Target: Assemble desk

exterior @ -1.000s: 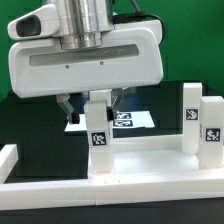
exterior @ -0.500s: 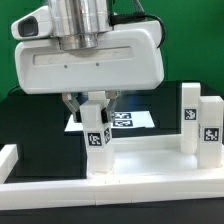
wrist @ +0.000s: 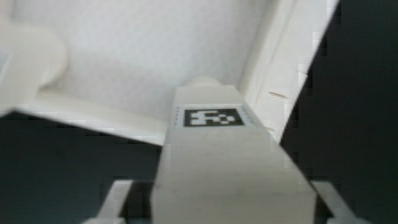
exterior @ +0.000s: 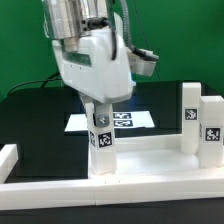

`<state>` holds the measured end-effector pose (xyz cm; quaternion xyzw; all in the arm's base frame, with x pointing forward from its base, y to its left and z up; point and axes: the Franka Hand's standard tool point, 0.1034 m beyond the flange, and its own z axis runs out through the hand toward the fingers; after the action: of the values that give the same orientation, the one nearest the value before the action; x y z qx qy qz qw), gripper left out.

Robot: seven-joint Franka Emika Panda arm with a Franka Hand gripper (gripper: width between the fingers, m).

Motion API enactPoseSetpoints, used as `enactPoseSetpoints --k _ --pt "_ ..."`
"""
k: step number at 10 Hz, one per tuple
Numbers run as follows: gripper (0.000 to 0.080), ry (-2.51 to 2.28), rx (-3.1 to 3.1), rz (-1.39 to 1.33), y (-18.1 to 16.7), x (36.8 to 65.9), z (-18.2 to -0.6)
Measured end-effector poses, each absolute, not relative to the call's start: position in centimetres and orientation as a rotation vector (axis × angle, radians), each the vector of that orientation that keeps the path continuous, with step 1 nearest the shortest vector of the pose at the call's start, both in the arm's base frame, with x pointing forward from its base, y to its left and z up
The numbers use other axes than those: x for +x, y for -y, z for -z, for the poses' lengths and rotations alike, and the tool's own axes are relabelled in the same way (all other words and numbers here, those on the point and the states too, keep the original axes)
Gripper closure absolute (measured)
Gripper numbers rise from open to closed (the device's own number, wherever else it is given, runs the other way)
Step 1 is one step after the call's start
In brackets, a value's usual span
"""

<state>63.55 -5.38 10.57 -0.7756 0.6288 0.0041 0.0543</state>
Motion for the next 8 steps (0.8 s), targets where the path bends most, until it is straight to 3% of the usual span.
enactPoseSetpoints --k 5,6,7,8 --pt "0.051 -2.201 -2.083 -0.029 4.98 63.51 -10.48" --pt "0.0275 -2.147 -2.138 -0.025 4.98 63.51 -10.49" --pt "0.0275 -1.901 -2.358 -0.008 5.01 63.57 -10.58" --pt "0.0177 -1.666 -2.53 -0.007 4.83 63.55 -10.44"
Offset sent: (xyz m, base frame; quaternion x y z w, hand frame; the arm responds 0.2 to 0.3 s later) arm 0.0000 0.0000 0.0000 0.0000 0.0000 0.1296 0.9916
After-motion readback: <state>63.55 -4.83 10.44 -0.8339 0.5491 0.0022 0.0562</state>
